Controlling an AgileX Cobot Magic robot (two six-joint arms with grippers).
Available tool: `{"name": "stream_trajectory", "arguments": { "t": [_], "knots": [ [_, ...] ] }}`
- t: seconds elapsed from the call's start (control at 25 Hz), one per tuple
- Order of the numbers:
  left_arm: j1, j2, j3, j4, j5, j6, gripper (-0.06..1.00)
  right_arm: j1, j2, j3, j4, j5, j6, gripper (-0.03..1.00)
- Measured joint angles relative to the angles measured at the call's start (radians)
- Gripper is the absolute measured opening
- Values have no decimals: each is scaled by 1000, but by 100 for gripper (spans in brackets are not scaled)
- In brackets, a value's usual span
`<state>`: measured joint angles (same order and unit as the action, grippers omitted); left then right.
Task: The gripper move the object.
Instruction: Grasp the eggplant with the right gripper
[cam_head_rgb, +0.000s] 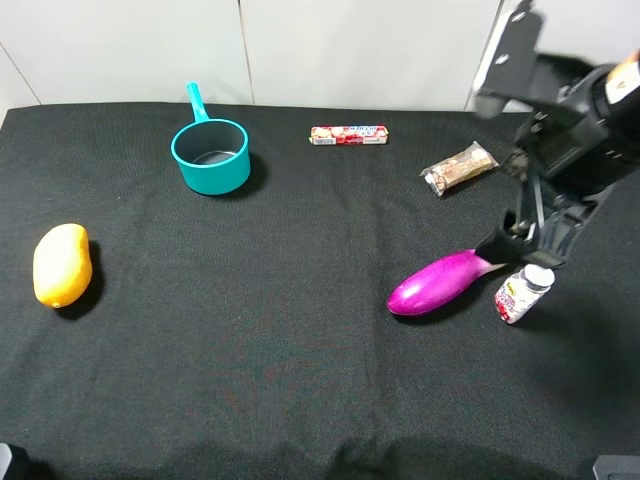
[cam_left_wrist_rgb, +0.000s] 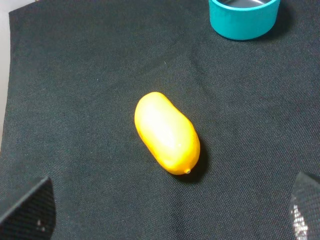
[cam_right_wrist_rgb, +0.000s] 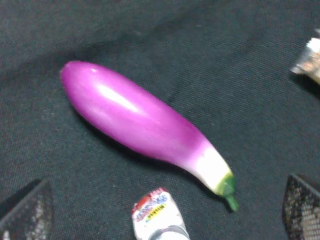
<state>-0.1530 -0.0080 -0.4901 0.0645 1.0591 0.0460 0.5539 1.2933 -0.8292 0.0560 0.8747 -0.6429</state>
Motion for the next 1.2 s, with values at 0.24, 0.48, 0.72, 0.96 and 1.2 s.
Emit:
{"name": "stream_trajectory", "arguments": {
  "t": [0.24, 0.48, 0.72, 0.96, 1.2],
  "knots": [
    [0, 0, 0, 0, 0, 0, 99, 1, 82, 0, 0, -45, -66, 69],
    [0, 0, 0, 0, 0, 0, 99, 1, 139, 0, 7, -102, -243, 69],
    [0, 0, 0, 0, 0, 0, 99, 1, 187, 0, 59, -173, -447, 69],
    [0, 0, 0, 0, 0, 0, 99, 1, 267, -1, 99, -174, -566, 69],
    [0, 0, 0, 0, 0, 0, 99, 1, 331, -1, 135, -177, -642, 69]
  ]
}}
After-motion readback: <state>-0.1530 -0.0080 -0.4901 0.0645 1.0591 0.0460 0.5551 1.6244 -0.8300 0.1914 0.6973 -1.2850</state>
